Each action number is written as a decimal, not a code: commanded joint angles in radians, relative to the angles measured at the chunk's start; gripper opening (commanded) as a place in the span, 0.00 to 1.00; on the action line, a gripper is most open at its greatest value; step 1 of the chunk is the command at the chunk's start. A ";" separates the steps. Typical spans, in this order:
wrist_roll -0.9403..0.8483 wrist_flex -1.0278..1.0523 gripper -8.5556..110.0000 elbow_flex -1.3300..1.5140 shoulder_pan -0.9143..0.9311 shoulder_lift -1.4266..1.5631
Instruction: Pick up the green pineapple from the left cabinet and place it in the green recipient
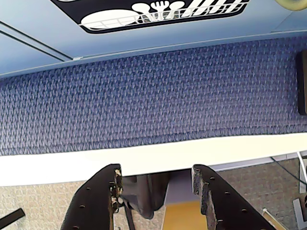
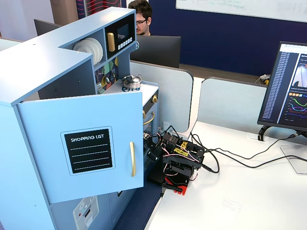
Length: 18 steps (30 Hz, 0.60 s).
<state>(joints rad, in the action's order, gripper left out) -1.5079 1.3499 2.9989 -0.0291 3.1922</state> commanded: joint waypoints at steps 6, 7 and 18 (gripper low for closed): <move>0.008 0.179 0.07 0.000 0.029 -0.014; 0.008 0.179 0.07 0.000 0.029 -0.014; -0.089 -0.377 0.07 -0.003 -0.276 -0.017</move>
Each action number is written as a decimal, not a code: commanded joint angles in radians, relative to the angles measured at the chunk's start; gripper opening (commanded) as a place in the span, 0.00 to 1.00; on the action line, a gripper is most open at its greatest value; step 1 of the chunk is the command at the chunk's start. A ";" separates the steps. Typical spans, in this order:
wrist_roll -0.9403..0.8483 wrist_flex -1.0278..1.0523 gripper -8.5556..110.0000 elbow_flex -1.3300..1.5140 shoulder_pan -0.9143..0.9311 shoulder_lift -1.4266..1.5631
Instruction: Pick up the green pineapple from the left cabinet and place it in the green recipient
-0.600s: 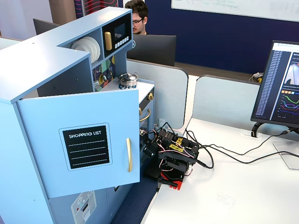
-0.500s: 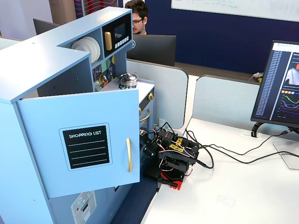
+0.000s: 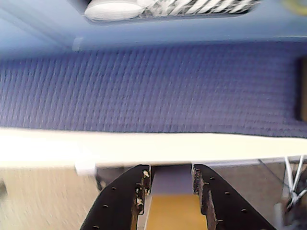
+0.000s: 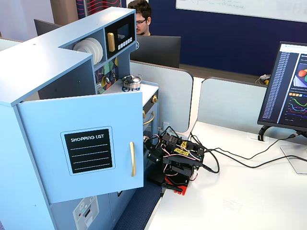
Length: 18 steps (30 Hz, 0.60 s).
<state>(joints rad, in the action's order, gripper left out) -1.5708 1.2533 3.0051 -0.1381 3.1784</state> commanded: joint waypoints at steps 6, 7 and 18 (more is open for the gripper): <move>-0.057 -0.876 0.07 -0.041 -0.514 -0.072; -0.066 -0.910 0.07 -0.072 -0.557 -0.095; -0.133 -1.032 0.10 -0.509 -0.703 -0.453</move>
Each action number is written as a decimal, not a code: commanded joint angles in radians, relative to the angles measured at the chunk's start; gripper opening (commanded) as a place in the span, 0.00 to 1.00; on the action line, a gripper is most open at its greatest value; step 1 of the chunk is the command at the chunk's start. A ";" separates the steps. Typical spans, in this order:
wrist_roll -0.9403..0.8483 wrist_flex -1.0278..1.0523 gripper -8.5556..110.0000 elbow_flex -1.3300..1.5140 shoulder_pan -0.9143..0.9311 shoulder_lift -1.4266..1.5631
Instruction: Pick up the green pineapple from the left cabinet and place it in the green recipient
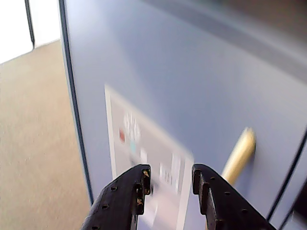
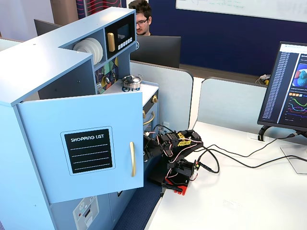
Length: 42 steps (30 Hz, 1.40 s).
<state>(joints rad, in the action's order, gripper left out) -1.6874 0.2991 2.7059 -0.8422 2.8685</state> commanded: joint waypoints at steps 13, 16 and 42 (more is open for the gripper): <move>0.005 -0.270 0.47 -0.621 0.091 -0.647; -0.002 -0.314 0.49 -0.678 0.095 -0.726; 0.028 -0.479 0.47 -1.106 0.114 -1.241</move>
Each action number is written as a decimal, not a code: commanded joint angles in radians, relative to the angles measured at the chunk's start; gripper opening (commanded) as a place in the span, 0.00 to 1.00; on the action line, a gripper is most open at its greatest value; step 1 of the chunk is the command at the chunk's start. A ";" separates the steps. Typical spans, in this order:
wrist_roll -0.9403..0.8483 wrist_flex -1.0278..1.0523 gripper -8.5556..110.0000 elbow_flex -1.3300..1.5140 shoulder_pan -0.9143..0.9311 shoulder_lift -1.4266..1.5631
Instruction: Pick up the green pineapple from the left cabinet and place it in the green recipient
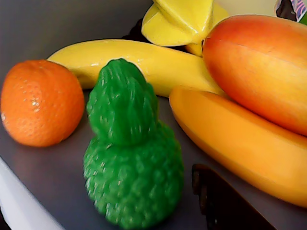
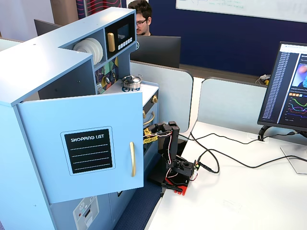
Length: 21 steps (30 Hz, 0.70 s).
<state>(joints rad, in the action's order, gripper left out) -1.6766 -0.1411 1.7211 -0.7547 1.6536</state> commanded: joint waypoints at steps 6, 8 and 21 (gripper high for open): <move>0.020 -0.041 0.47 -0.253 0.043 -0.143; 0.023 -0.040 0.47 -0.307 0.048 -0.186; -0.084 0.012 0.07 -0.382 0.029 -0.241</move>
<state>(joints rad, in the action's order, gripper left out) -1.6950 -0.1365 1.4067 -0.7133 1.3898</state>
